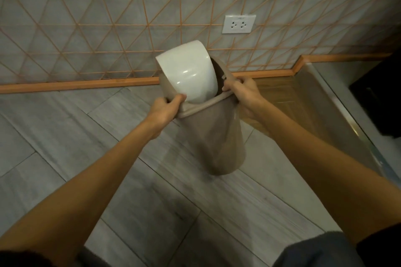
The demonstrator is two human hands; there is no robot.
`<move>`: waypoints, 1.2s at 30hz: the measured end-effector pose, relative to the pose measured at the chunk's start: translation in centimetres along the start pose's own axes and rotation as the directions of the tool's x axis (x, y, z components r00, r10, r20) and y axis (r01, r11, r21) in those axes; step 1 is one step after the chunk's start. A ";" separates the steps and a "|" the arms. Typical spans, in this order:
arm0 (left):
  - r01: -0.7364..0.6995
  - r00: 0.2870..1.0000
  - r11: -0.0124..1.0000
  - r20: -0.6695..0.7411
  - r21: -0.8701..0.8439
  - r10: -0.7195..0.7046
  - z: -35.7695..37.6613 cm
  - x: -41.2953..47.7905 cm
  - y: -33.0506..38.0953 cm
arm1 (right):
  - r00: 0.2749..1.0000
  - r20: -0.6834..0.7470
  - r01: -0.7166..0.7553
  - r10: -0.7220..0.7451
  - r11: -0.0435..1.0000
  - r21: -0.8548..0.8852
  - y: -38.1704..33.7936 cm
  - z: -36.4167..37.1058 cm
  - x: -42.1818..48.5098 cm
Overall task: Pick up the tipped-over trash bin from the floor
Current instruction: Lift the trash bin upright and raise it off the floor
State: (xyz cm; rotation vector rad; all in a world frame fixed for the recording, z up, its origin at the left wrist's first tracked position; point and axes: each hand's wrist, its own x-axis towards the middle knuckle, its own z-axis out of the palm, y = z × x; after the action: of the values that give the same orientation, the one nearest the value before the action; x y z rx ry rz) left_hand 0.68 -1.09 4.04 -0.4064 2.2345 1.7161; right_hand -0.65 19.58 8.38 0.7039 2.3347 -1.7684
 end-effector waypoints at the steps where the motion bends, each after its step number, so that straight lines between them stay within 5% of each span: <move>1: -0.053 0.998 0.998 0.023 0.045 0.052 -0.4 -1.4 1.2 | 1.000 -0.019 0.000 0.000 1.000 0.008 -0.7 -0.9 -1.8; 13: -0.299 0.953 0.914 0.131 0.273 0.272 -0.2 -3.9 -0.8 | 0.987 0.139 -0.102 0.086 0.988 0.117 3.8 -3.6 -2.8; 24: -0.397 0.913 0.846 0.243 0.356 0.327 -1.3 -3.7 -1.7 | 0.948 0.310 -0.033 0.076 0.989 -0.144 4.7 -5.0 -2.7; 32: -0.539 0.842 0.702 0.266 0.466 0.470 -1.3 -4.4 -1.5 | 0.915 0.400 0.241 -0.048 0.860 -0.449 3.7 -6.1 -2.3; 36: -0.532 0.846 0.735 0.285 0.420 0.449 -0.2 -4.8 -1.5 | 0.886 0.444 0.375 -0.135 0.771 -0.515 3.8 -5.6 -2.4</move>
State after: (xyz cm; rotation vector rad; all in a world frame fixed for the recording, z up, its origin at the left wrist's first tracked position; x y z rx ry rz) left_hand 5.71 -1.49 4.65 0.4800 2.6789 1.2271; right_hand 4.15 24.94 7.66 -0.0739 2.5499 -0.9917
